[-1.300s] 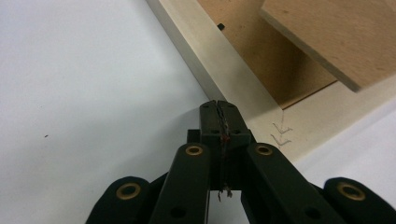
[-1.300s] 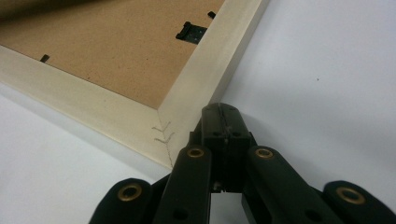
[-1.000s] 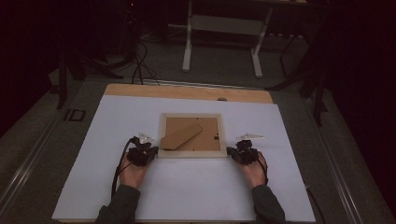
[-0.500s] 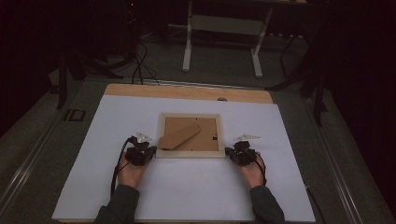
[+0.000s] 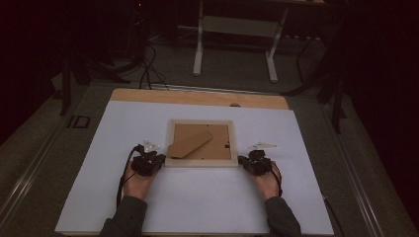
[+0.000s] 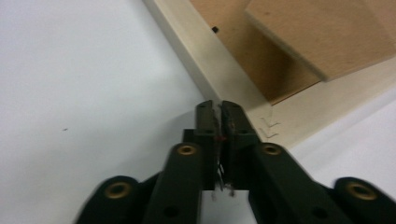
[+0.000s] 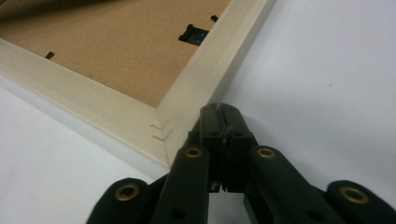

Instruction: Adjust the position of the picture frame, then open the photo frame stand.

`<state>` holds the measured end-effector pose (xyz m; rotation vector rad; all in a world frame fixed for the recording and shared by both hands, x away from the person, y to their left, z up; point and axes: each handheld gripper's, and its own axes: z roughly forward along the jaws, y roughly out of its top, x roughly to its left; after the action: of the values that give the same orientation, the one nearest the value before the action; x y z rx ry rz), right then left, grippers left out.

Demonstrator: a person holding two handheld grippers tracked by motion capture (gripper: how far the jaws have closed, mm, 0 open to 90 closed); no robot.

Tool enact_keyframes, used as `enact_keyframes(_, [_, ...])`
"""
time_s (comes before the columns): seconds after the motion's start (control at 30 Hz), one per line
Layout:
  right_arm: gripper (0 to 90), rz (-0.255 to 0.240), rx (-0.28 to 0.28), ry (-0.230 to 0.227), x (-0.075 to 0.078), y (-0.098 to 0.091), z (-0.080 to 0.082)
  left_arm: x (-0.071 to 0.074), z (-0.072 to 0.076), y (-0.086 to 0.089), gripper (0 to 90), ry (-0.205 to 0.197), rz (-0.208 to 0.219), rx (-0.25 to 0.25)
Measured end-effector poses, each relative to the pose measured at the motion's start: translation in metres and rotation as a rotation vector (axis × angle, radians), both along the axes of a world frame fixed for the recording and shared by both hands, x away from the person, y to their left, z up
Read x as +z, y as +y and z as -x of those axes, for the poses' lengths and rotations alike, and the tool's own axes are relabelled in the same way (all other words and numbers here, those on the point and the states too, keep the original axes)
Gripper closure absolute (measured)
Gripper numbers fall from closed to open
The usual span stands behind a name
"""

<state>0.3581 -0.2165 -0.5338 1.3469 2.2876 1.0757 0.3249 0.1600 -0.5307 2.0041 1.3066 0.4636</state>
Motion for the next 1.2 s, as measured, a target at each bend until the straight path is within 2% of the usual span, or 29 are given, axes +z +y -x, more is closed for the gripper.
enact_keyframes(0.1, [85.6, 0.002, -0.022, -0.013, 0.002, -0.005, 0.001, 0.000, 0.000, 0.003, 83.0, 0.001, 0.010, 0.003])
enact_keyframes(0.27, [82.0, -0.031, -0.044, -0.031, 0.009, -0.019, 0.002, 0.003, 0.001, 0.007, 78.3, -0.007, 0.019, 0.016])
enact_keyframes(0.37, [80.4, -0.034, -0.042, -0.035, 0.011, -0.021, 0.003, 0.004, 0.001, 0.008, 75.9, -0.011, 0.027, 0.024])
enact_keyframes(0.47, [79.8, -0.023, -0.033, -0.045, 0.014, -0.023, 0.003, 0.006, 0.001, 0.013, 72.3, -0.008, 0.066, 0.035])
enact_keyframes(0.77, [76.8, -0.021, -0.021, -0.060, 0.017, -0.026, 0.006, 0.010, 0.000, 0.018, 68.7, -0.019, 0.075, 0.048])
enact_keyframes(1.2, [72.4, -0.037, -0.020, -0.069, 0.021, -0.030, 0.006, 0.019, 0.002, 0.030, 62.3, -0.047, 0.114, 0.074])
